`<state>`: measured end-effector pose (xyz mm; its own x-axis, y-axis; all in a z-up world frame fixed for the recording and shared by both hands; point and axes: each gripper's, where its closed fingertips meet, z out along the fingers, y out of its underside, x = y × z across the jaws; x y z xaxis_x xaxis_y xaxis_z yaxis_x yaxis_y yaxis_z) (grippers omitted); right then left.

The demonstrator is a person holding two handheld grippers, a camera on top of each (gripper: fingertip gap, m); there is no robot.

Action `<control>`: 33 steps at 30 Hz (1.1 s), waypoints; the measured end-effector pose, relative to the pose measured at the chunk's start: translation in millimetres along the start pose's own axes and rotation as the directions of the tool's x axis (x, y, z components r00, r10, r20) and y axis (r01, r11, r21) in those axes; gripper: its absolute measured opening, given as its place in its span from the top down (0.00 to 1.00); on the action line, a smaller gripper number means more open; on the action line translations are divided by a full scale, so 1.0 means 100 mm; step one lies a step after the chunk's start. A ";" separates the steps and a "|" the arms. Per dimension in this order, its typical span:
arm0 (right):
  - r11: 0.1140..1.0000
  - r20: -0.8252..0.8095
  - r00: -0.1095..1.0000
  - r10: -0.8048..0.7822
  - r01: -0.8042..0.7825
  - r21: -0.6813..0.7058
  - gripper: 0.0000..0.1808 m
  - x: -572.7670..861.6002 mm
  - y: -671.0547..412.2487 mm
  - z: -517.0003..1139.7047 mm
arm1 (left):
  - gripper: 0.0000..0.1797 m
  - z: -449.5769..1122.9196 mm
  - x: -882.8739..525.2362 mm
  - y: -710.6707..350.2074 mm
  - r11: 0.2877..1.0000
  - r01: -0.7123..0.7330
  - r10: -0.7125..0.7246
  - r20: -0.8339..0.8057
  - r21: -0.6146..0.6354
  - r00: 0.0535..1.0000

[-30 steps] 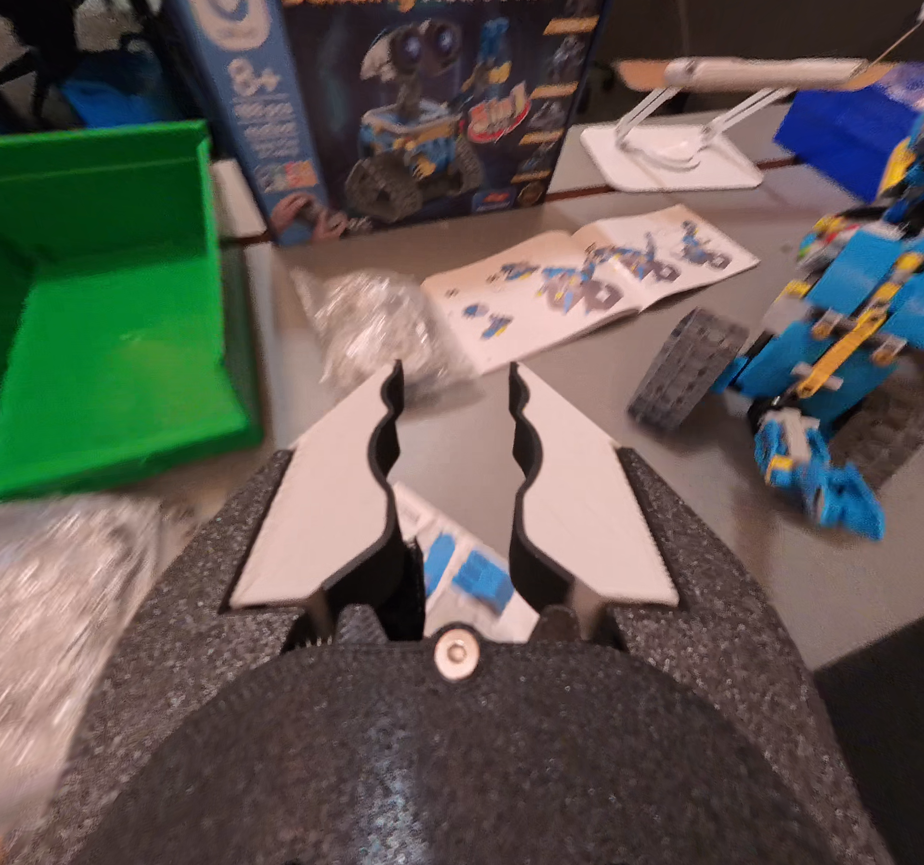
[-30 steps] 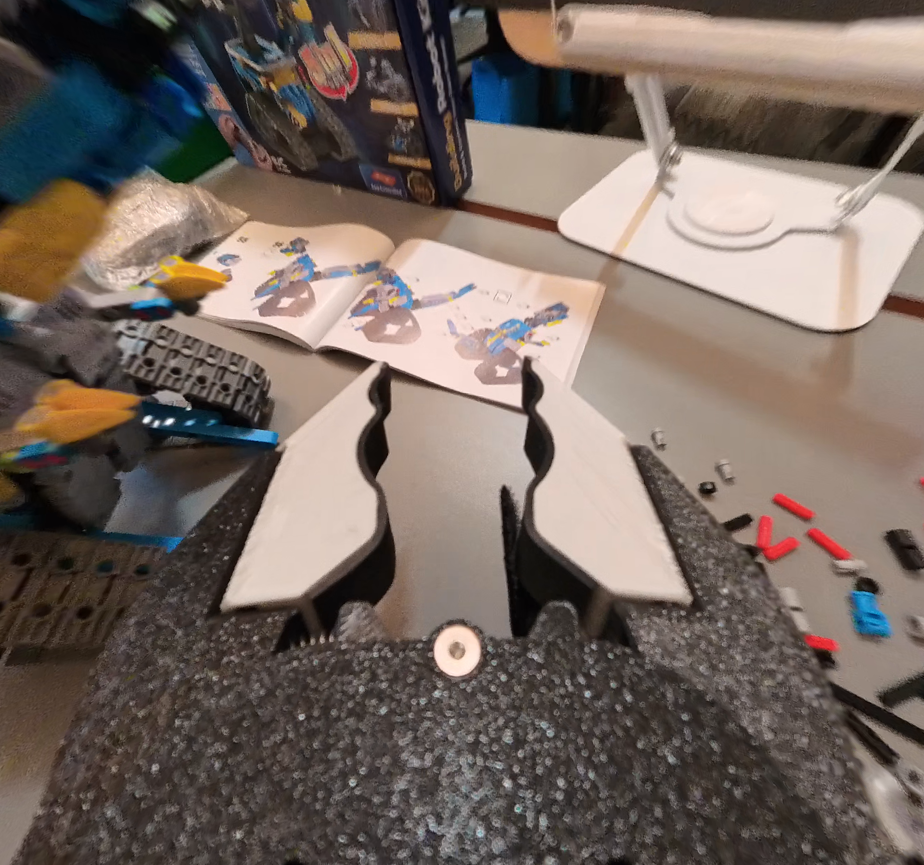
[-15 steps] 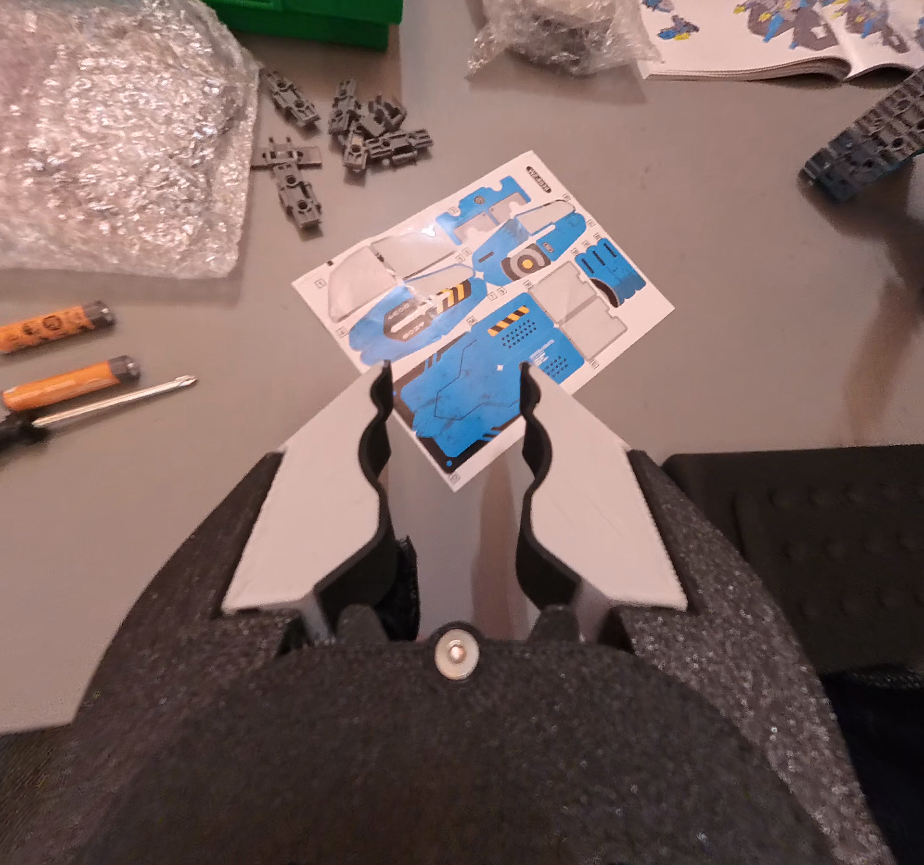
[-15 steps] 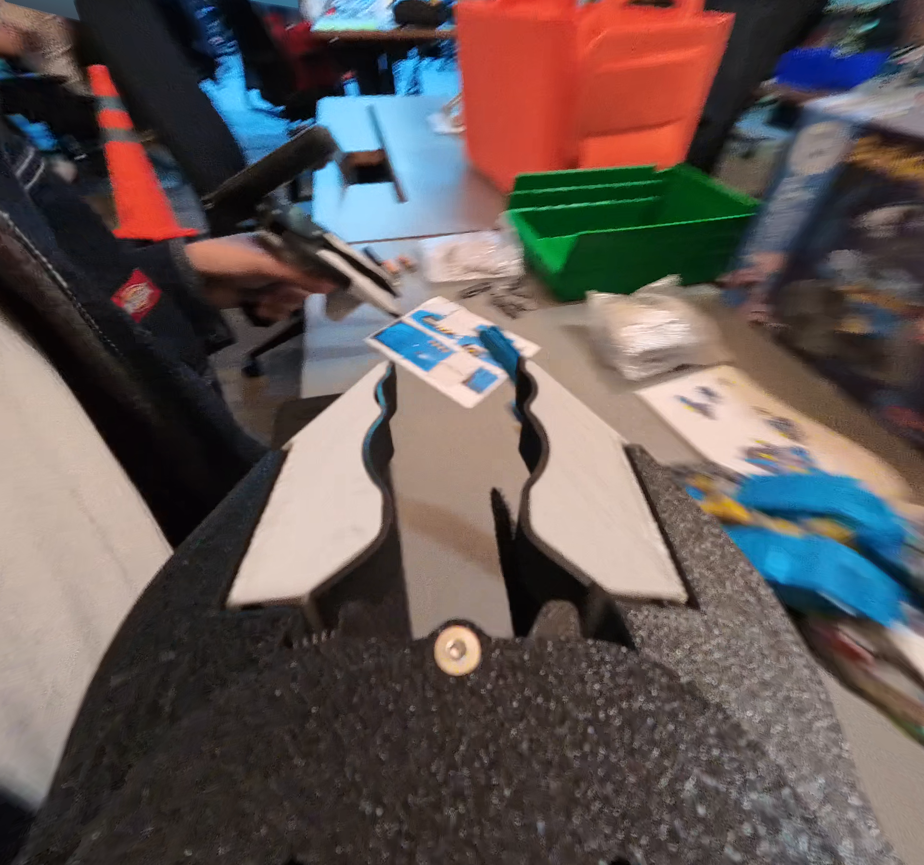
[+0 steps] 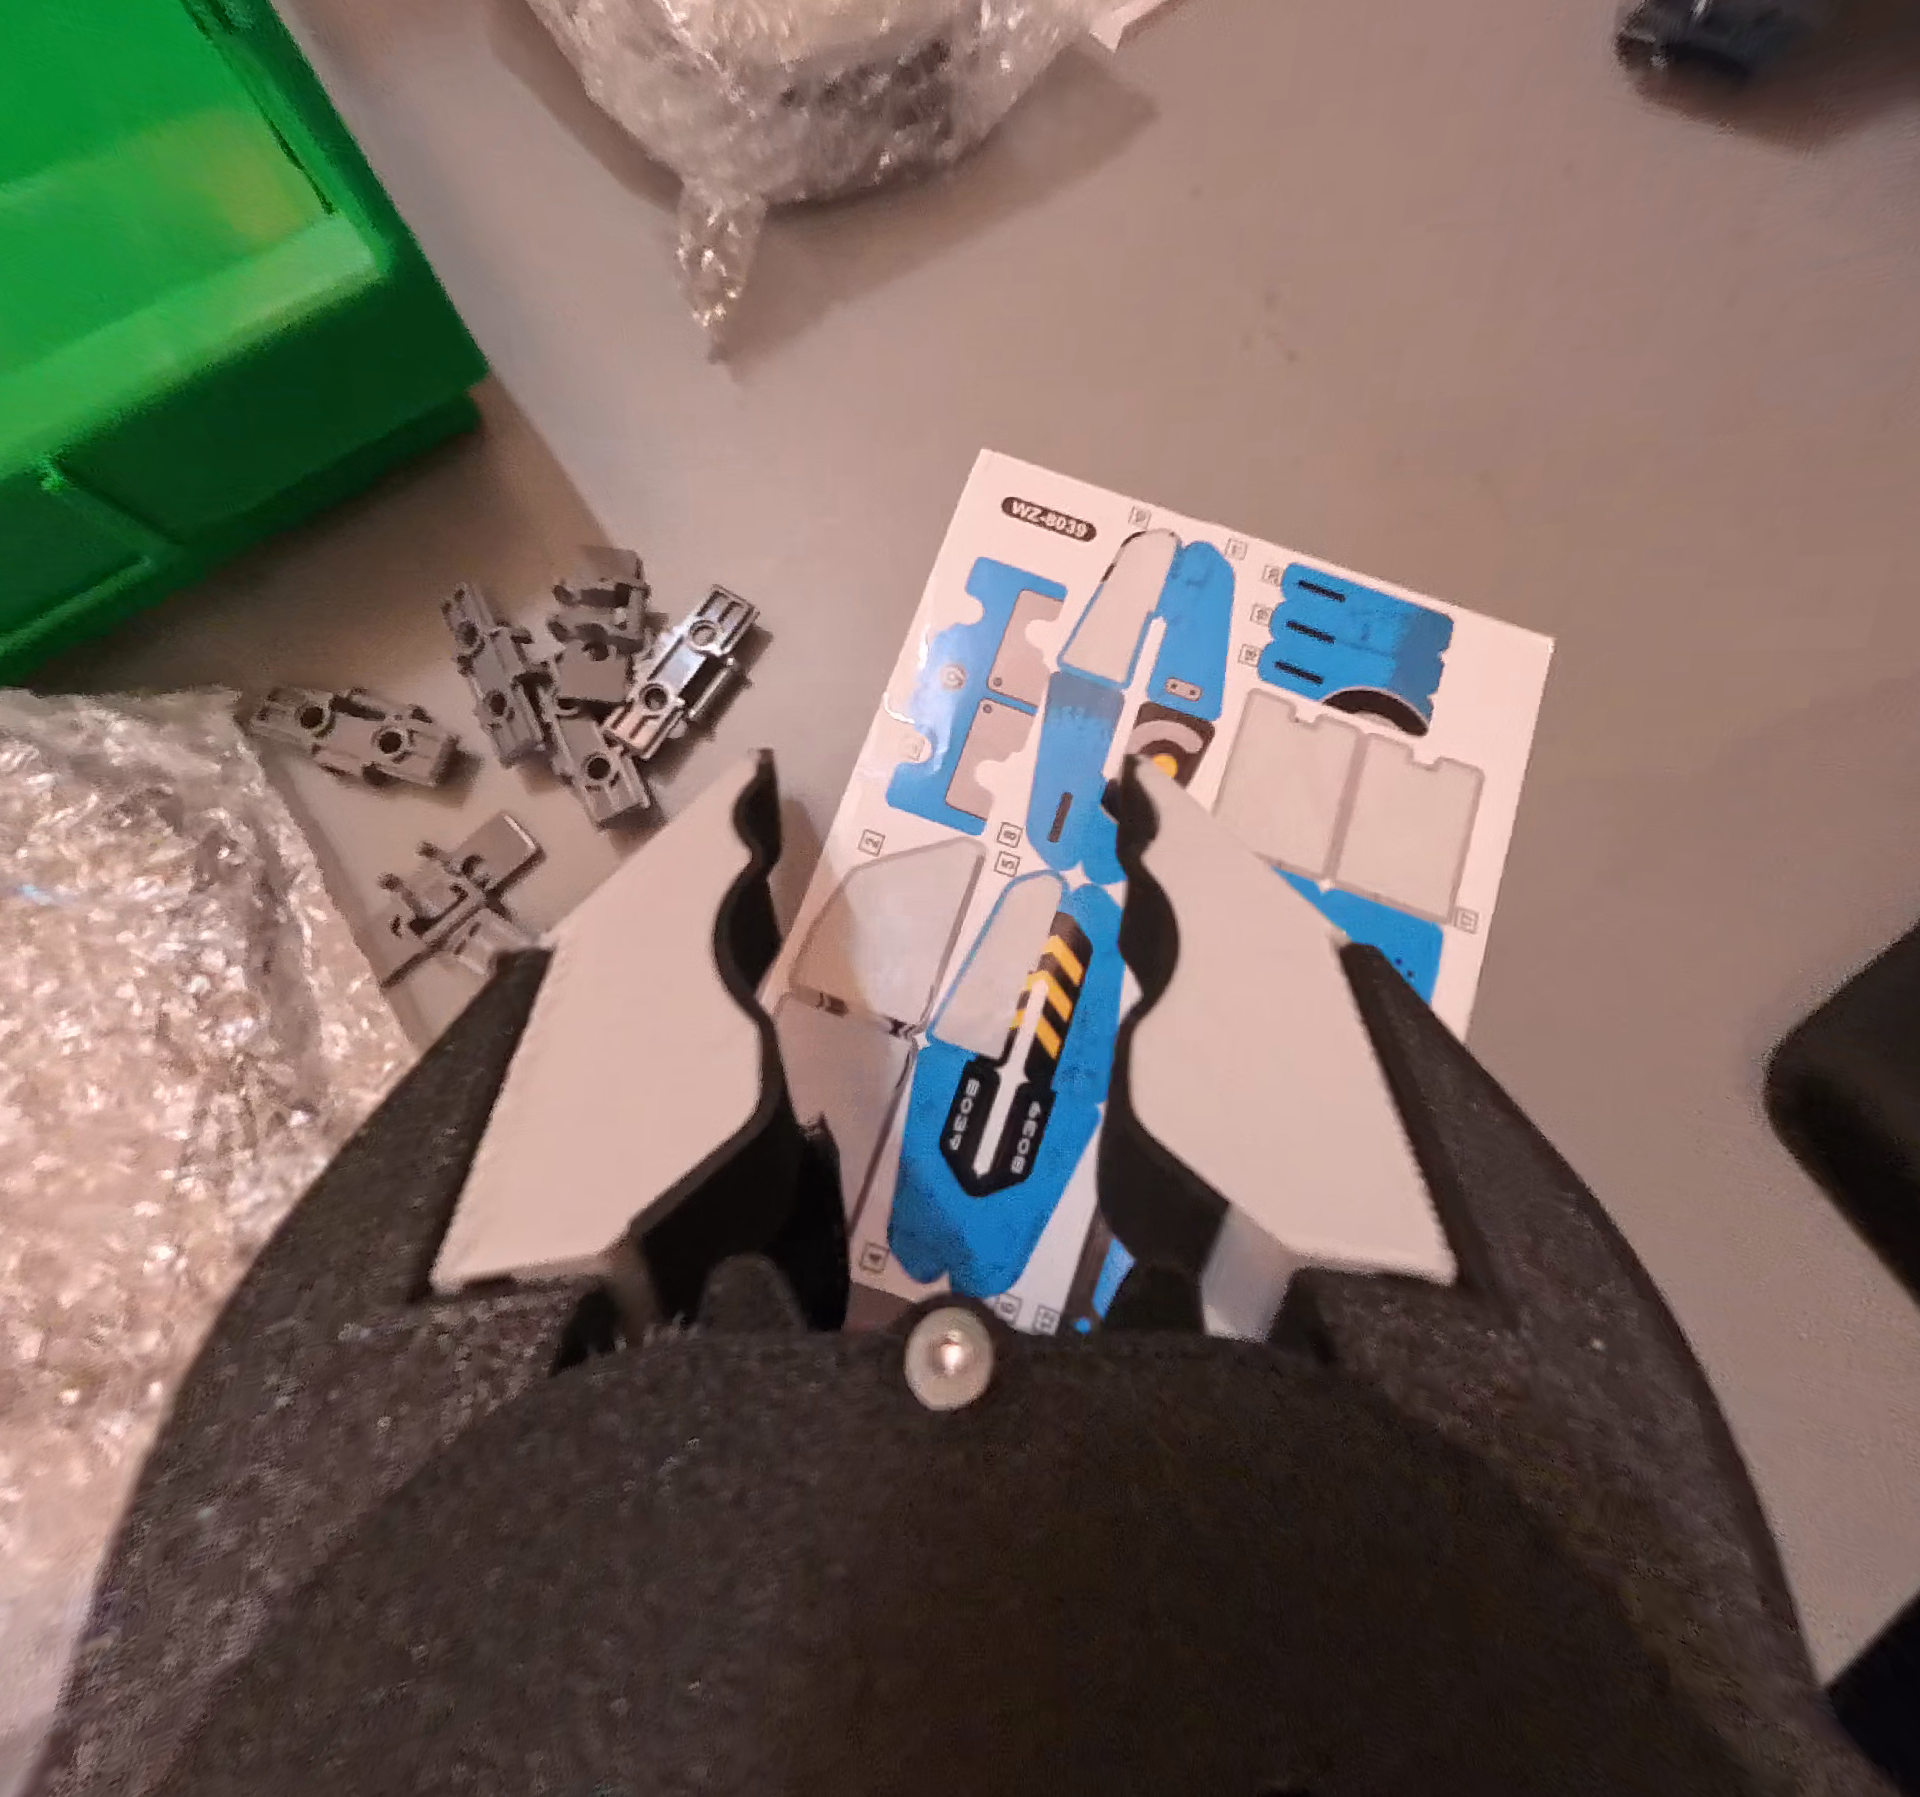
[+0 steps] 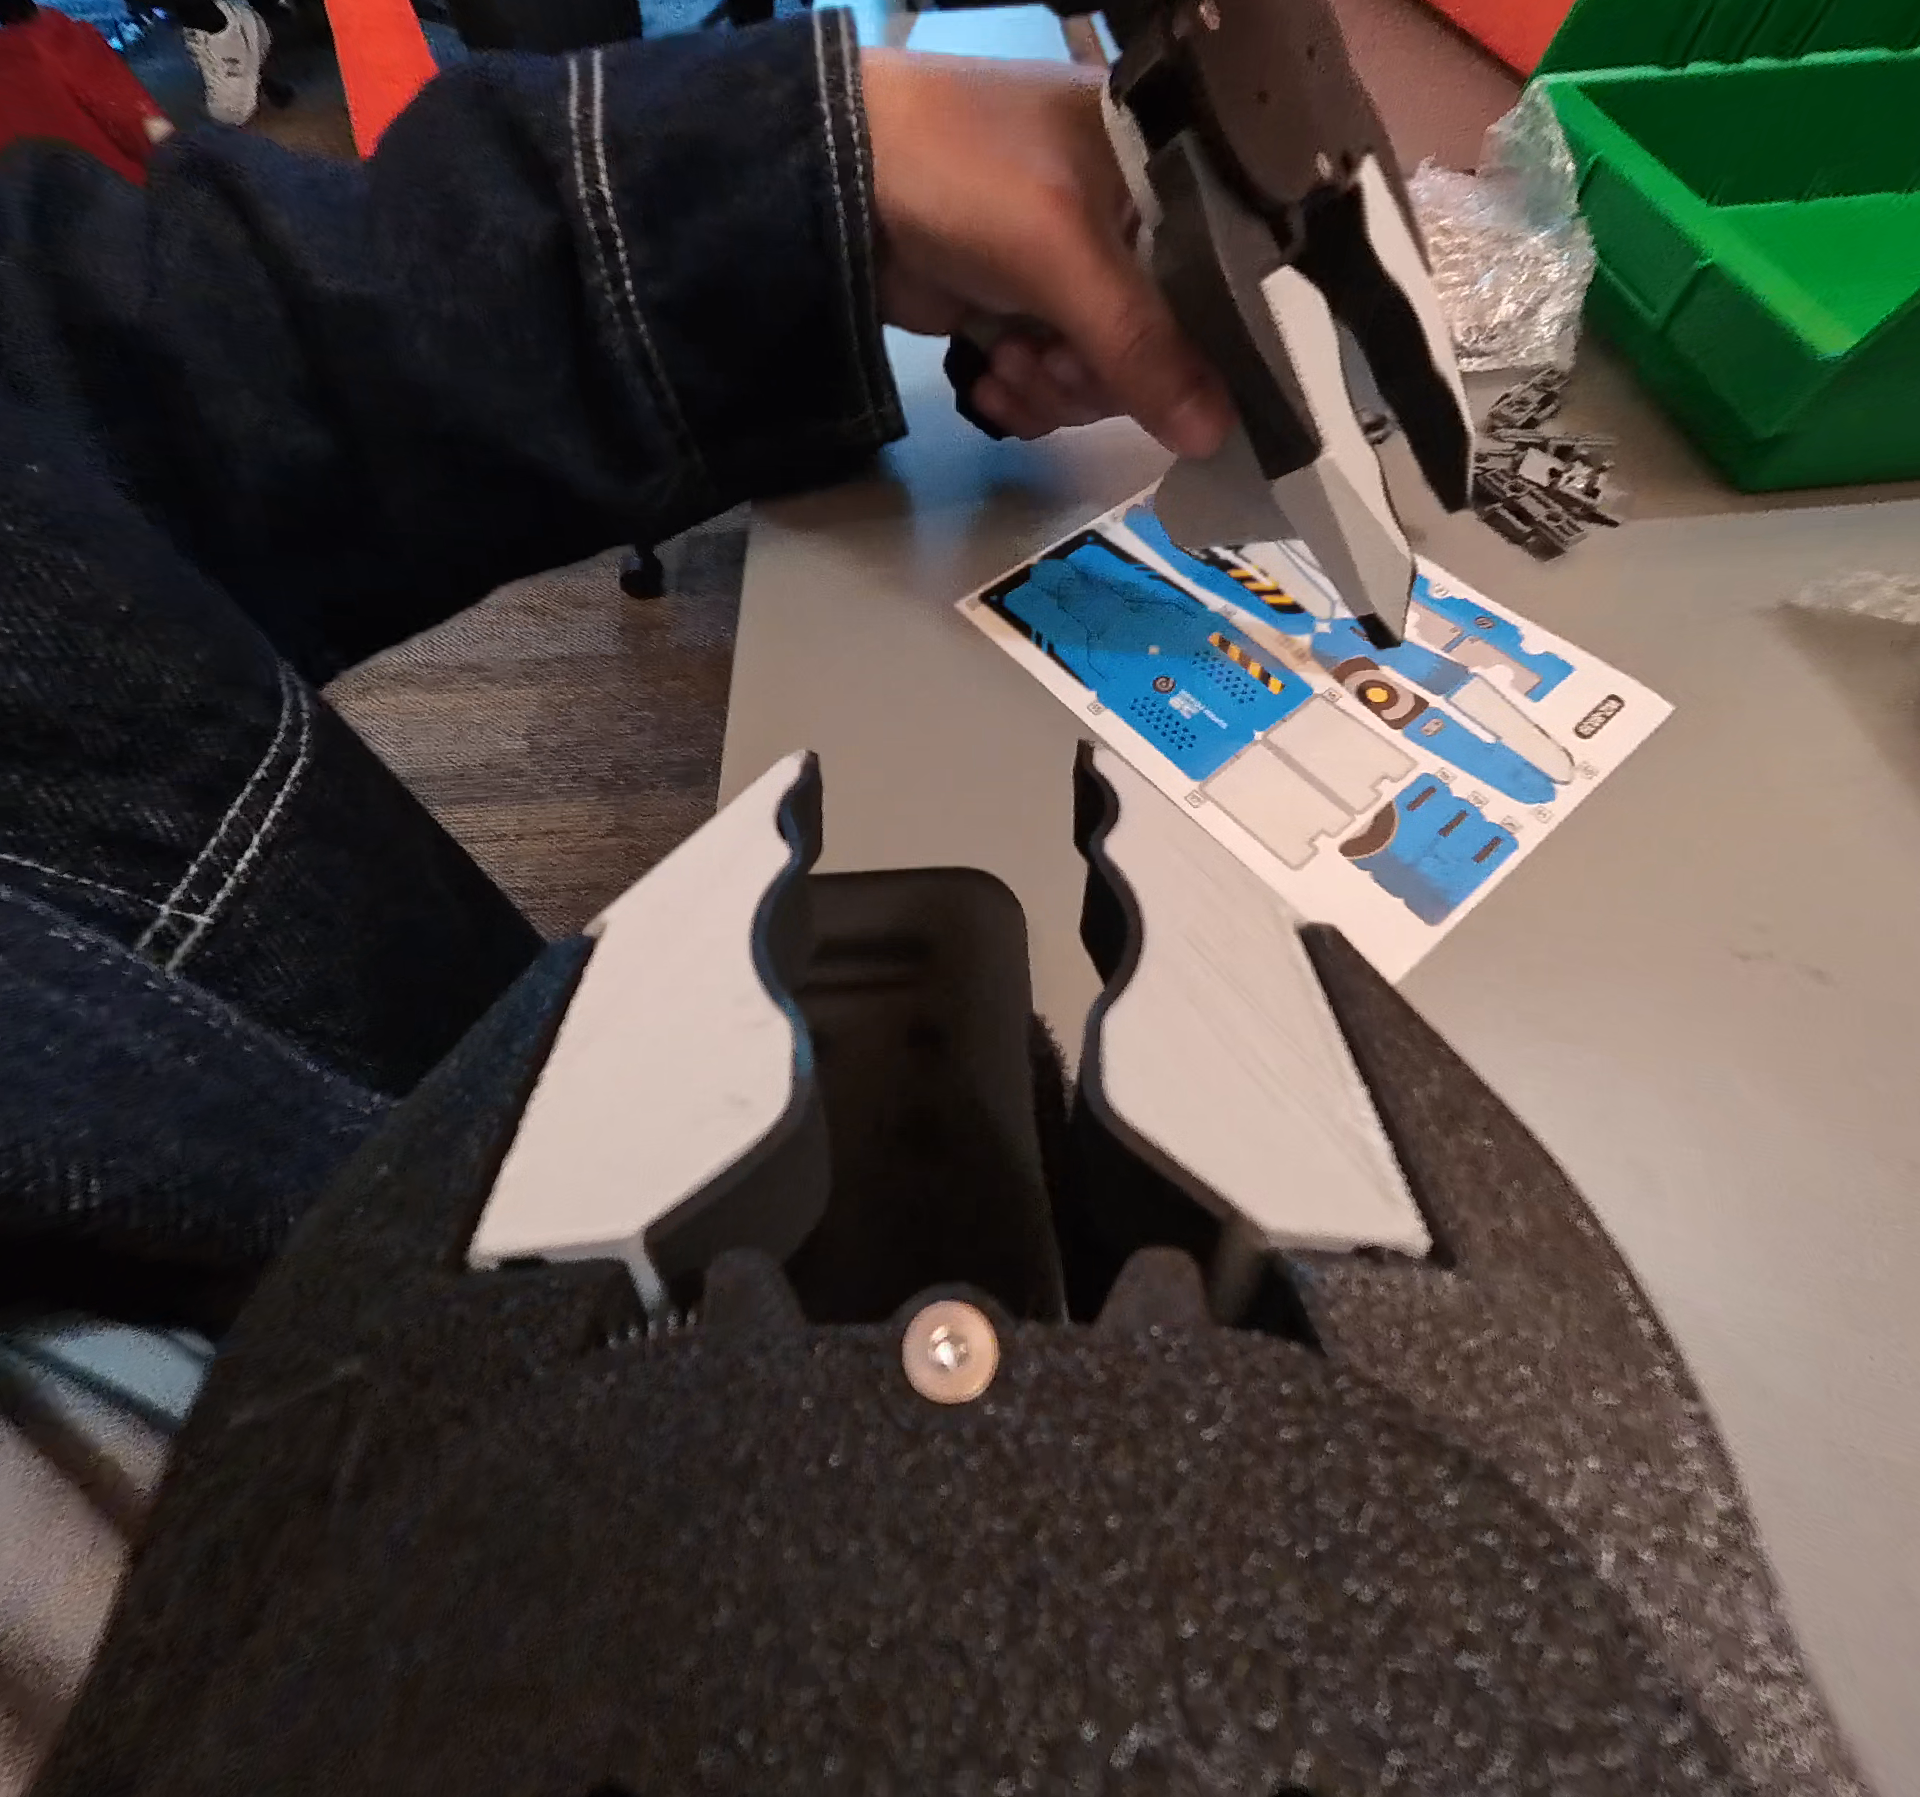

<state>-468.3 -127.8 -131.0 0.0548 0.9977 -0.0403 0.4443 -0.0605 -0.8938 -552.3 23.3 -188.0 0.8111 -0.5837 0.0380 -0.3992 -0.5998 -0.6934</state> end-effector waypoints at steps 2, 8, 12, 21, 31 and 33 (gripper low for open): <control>0.999 0.027 0.999 0.030 -0.031 0.021 0.74 0.00 -0.04 -0.02 | 0.65 0.04 0.00 0.06 0.999 -0.027 0.026 -0.025 -0.046 0.999; 0.992 0.060 0.991 0.119 -0.121 0.030 0.74 0.07 -0.01 -0.07 | 0.73 0.03 0.05 0.10 0.994 -0.070 0.068 -0.021 -0.083 0.997; 0.988 0.092 0.984 0.154 -0.156 0.010 0.75 0.07 0.01 -0.05 | 0.80 0.00 0.11 0.12 0.992 -0.089 0.087 -0.018 -0.091 0.996; 0.992 0.079 0.991 0.107 -0.111 0.054 0.76 0.07 -0.24 -0.27 | 0.93 -0.26 0.15 -0.11 0.987 -0.159 0.157 0.068 0.036 0.985; 0.967 -0.136 0.982 0.133 -0.098 0.237 0.76 0.72 -0.99 -1.48 | 0.95 -1.20 0.61 -0.93 0.898 -0.285 0.244 0.158 0.337 0.957; 0.958 -0.160 0.972 0.171 -0.126 0.258 0.76 0.83 -1.00 -1.70 | 0.96 -1.36 0.81 -1.14 0.869 -0.281 0.254 0.121 0.407 0.960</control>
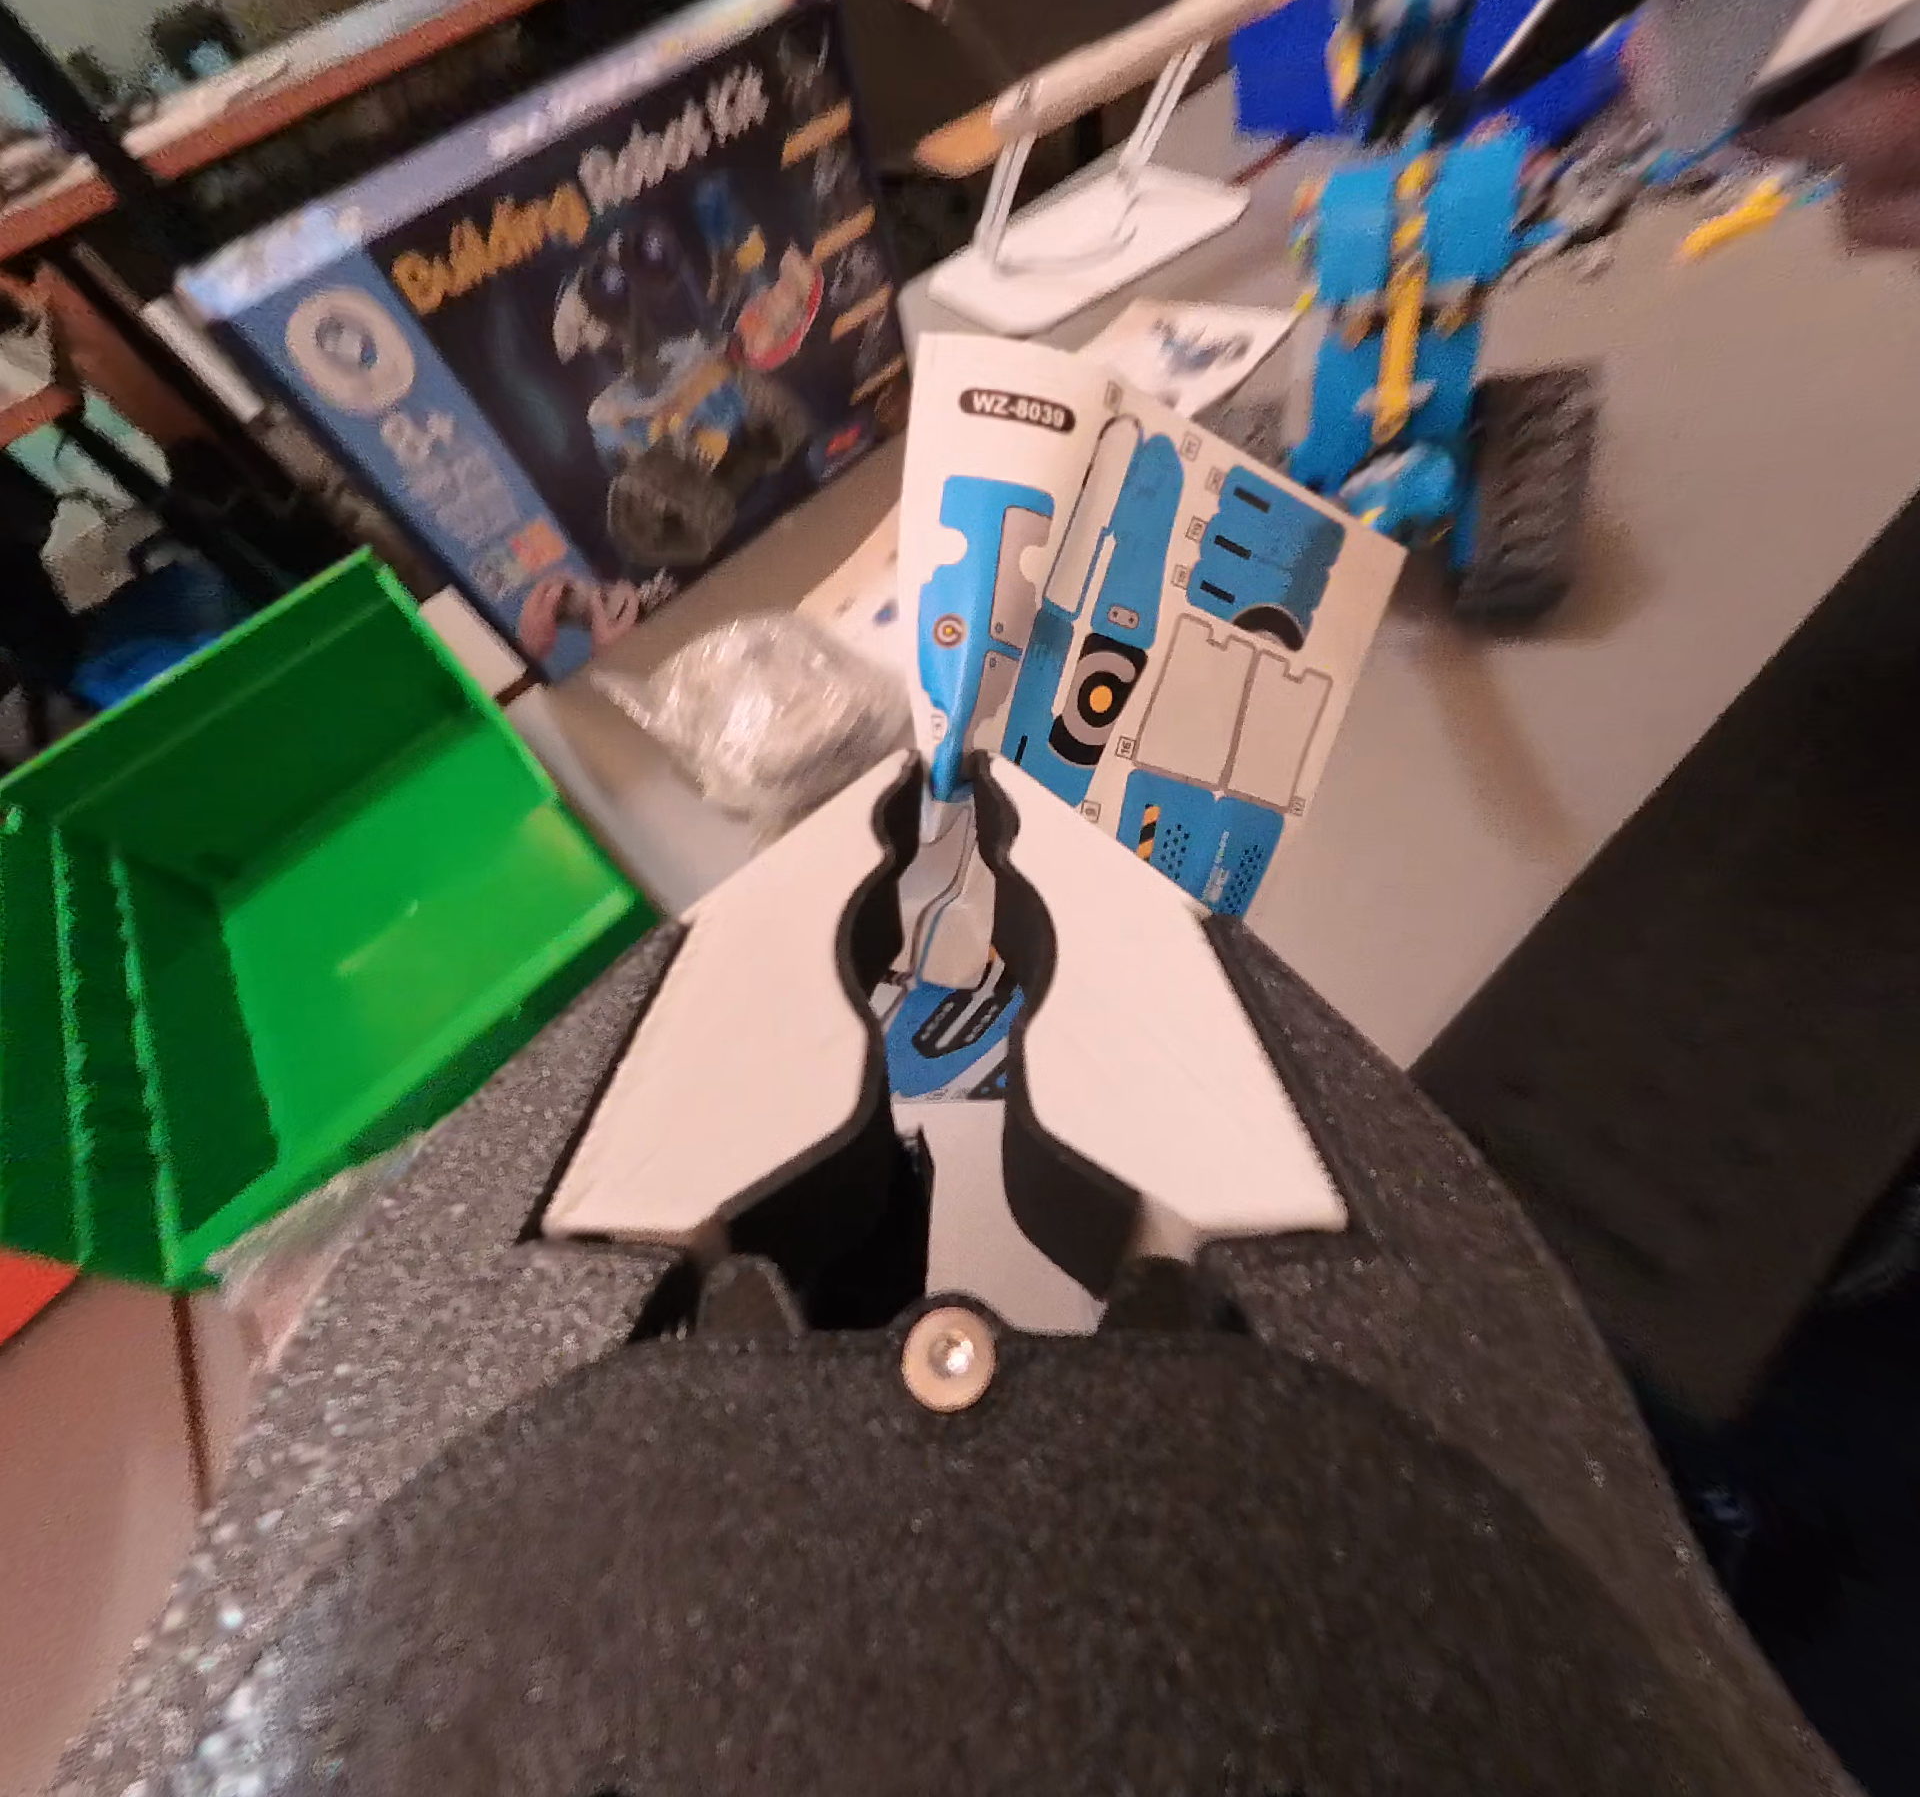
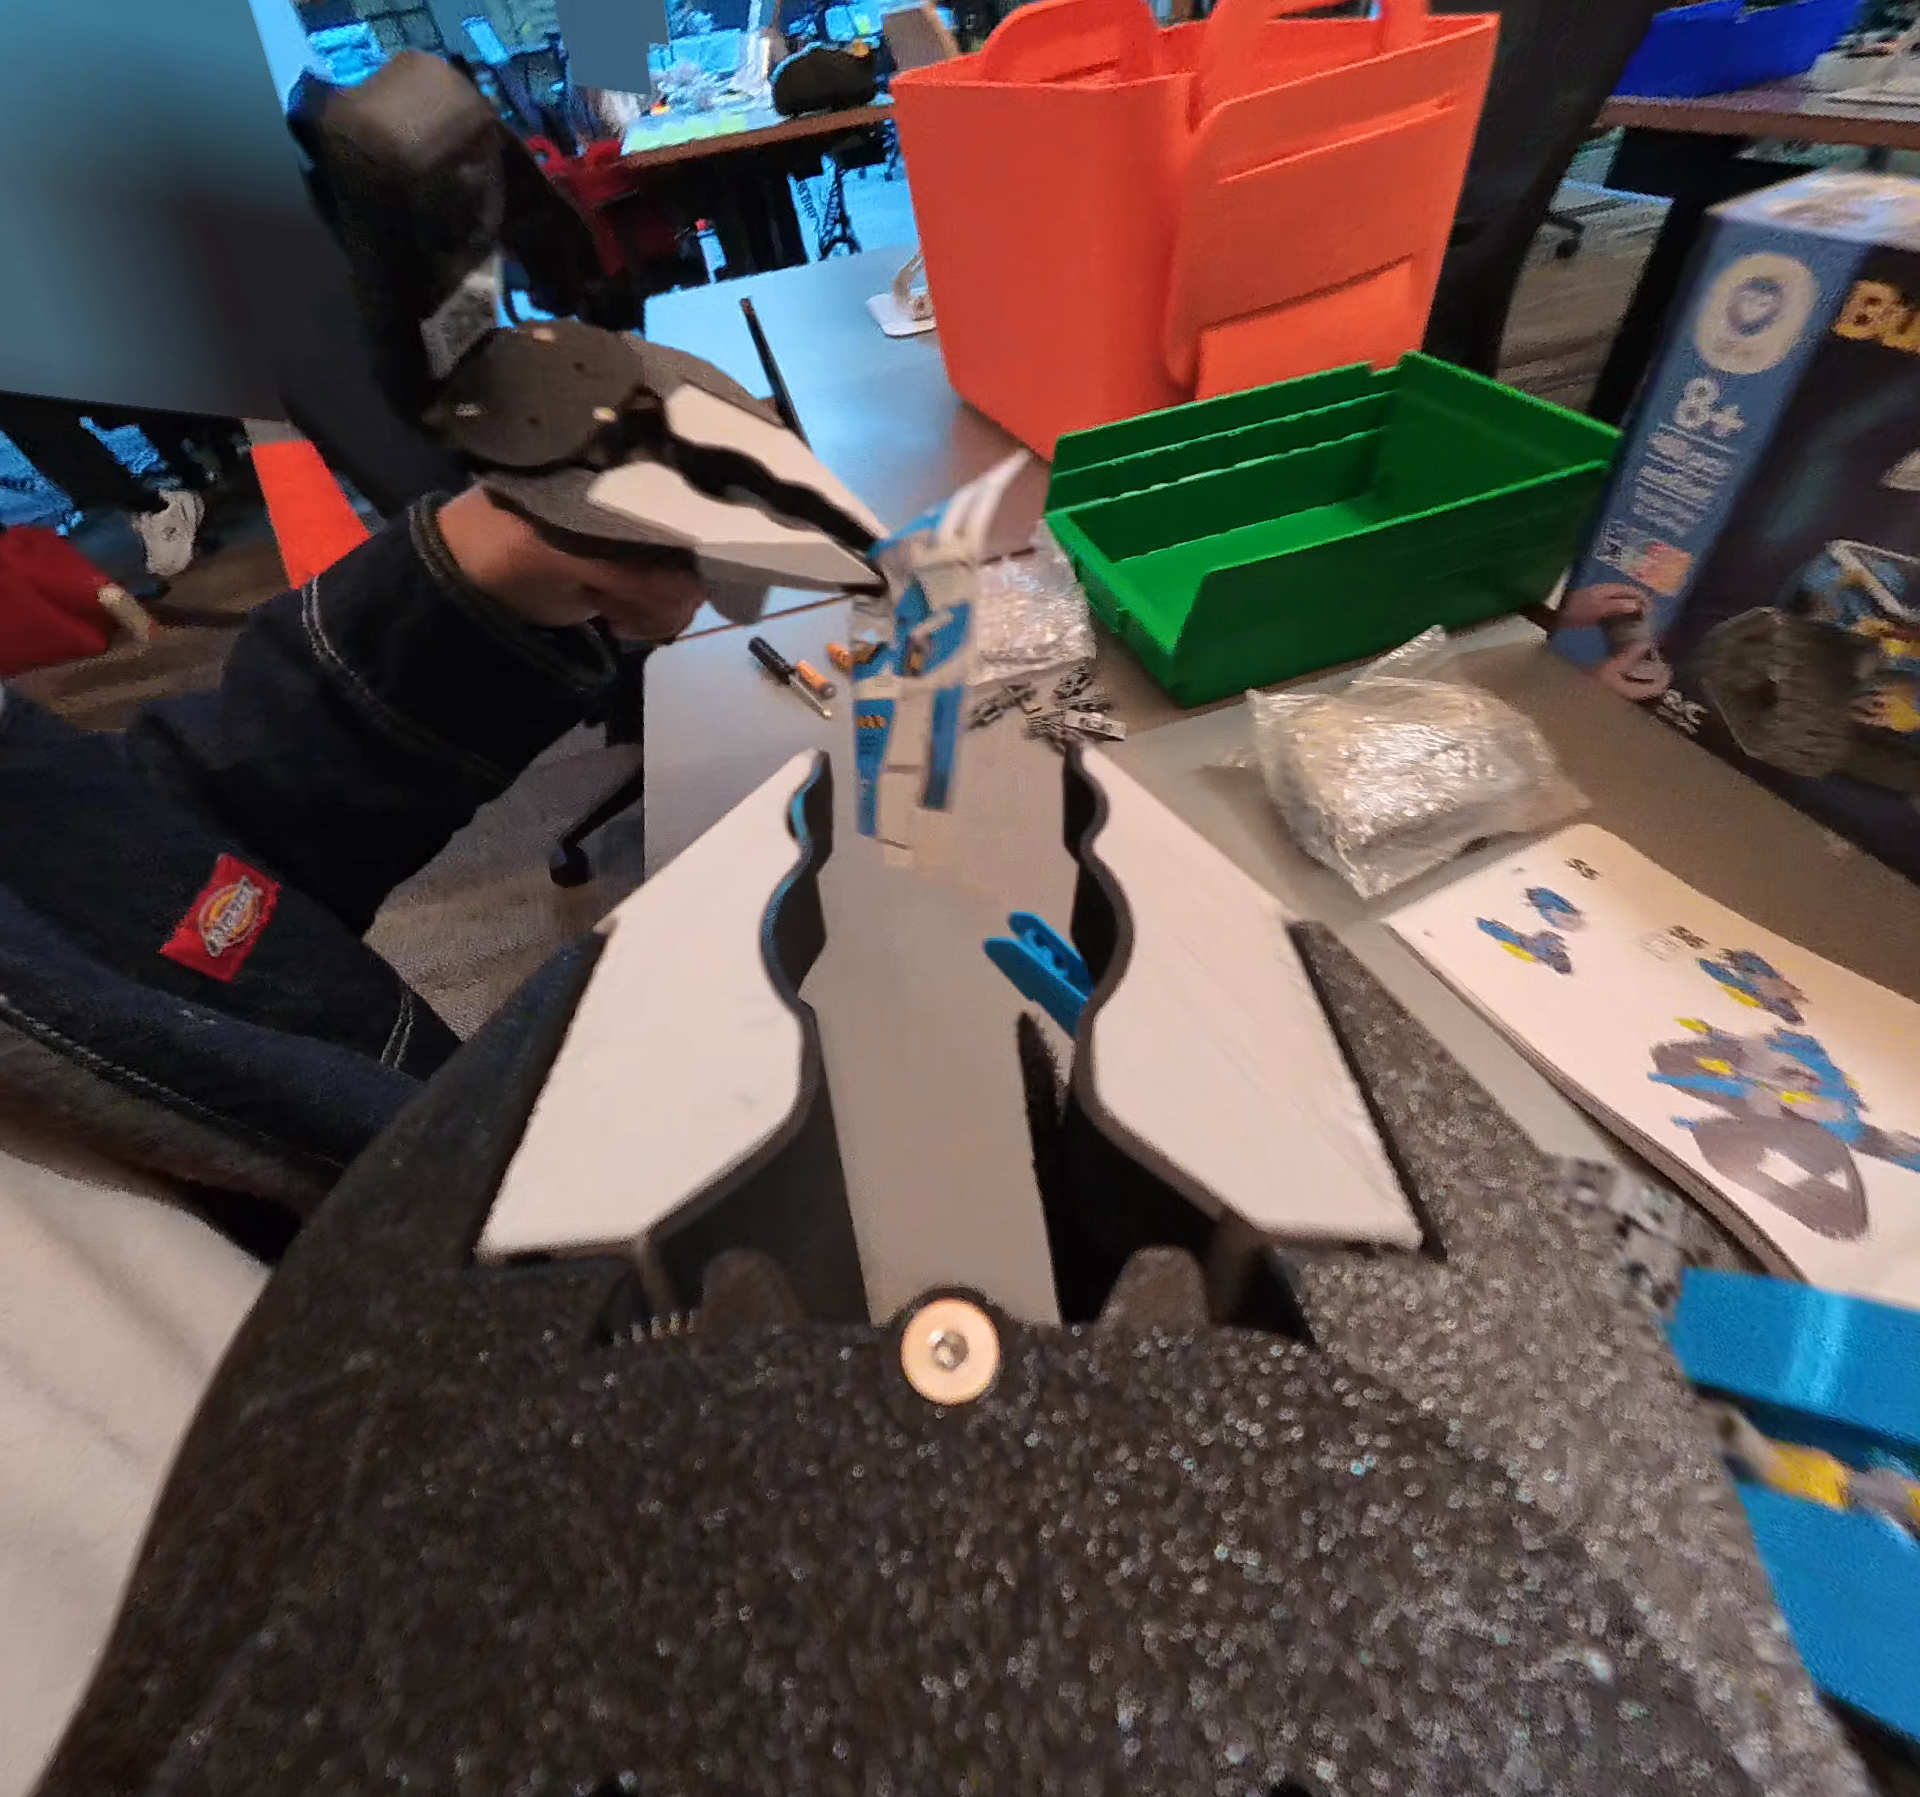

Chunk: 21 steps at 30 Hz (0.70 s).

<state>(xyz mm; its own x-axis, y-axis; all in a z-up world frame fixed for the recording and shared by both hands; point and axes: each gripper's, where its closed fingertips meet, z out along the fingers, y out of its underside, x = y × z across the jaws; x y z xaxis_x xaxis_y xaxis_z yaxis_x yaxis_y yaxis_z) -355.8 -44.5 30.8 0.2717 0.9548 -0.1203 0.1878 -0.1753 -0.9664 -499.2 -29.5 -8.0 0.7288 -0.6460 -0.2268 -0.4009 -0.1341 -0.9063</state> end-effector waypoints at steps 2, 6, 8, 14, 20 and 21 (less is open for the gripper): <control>0.998 0.007 0.998 0.057 -0.057 0.004 0.76 0.06 -0.01 -0.13 | 0.96 0.02 0.11 -0.31 0.998 -0.001 0.003 -0.029 0.066 1.000; 0.981 0.073 0.980 0.186 -0.189 0.037 0.75 0.09 0.00 -0.27 | 0.96 0.26 0.48 -0.84 0.986 -0.109 0.123 -0.113 0.123 0.986; 0.968 0.116 0.965 0.236 -0.244 0.055 0.74 0.09 -0.02 -0.35 | 0.96 0.45 0.69 -1.06 0.975 -0.174 0.193 -0.145 0.135 0.970; 0.951 0.042 0.956 0.292 -0.294 0.090 1.00 0.50 0.13 -0.88 | 0.94 1.10 1.29 -1.42 0.950 -0.285 0.307 -0.233 0.123 0.923; 0.898 -0.090 0.902 0.422 -0.402 0.180 1.00 1.20 0.59 -1.87 | 0.64 1.74 1.45 -1.43 1.000 -0.014 0.008 -0.248 -0.022 0.969; 0.874 -0.111 0.880 0.462 -0.431 0.225 1.00 1.33 0.68 -2.09 | 0.62 1.85 1.48 -1.32 0.996 0.031 -0.051 -0.238 -0.086 0.970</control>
